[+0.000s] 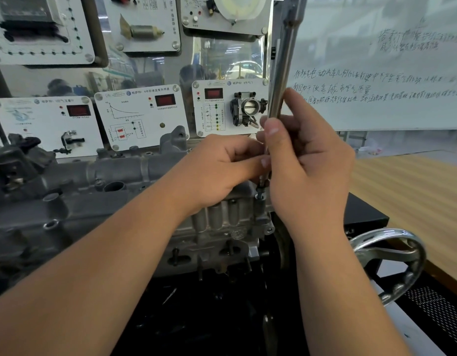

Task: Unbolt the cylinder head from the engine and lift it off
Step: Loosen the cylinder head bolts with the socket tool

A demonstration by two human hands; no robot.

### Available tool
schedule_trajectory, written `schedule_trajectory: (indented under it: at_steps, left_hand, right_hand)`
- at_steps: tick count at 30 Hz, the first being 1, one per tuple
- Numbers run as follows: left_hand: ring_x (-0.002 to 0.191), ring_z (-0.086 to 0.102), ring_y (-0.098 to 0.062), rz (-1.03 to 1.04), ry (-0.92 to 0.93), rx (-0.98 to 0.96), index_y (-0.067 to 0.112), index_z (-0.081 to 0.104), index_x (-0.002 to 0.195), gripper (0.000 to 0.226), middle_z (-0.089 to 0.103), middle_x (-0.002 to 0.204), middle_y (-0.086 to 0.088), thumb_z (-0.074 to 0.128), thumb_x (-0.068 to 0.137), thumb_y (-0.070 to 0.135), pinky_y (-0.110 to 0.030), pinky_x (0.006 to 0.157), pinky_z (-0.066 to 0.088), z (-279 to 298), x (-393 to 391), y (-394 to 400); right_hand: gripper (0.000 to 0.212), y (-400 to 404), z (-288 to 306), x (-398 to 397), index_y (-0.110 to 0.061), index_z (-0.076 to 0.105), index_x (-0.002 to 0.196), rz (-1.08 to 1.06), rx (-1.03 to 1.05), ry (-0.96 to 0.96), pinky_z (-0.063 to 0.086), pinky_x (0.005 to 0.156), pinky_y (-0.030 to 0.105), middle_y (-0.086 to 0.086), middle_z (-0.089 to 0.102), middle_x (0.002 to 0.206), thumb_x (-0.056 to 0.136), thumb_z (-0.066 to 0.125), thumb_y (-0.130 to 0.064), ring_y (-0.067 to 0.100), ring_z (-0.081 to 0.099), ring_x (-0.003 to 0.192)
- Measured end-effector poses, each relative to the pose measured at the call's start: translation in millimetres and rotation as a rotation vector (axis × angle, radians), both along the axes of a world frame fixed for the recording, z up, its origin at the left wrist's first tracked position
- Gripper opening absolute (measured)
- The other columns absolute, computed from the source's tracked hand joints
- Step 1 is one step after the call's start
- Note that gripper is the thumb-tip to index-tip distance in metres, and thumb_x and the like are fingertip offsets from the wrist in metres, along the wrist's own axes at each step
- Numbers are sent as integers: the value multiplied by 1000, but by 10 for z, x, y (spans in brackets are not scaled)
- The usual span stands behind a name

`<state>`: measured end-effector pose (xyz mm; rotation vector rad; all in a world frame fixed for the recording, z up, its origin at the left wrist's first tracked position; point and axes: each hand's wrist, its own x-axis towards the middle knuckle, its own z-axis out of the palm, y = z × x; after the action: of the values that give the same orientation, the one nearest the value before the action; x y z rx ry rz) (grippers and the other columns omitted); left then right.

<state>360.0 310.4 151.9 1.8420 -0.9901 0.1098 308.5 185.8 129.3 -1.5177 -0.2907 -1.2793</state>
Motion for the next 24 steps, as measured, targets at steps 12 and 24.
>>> schedule_trajectory:
  at_steps: [12, 24]
  left_hand:
    - [100, 73, -26, -27, 59, -6, 16, 75, 105, 28, 78, 101, -8, 66, 87, 36, -48, 97, 56, 15, -12, -12]
    - [88, 67, -35, -7, -96, 21, 18, 70, 94, 6, 71, 92, -18, 73, 91, 13, -40, 79, 58, 4, 38, -24]
  right_hand:
    - [28, -28, -9, 30, -13, 70, 124, -34, -7, -19, 55, 74, 27, -8, 72, 92, 98, 61, -21, 4, 68, 80]
    - [35, -24, -2, 35, -16, 70, 124, -7, -13, -1, 59, 84, 40, -3, 74, 105, 90, 72, -26, 11, 71, 98]
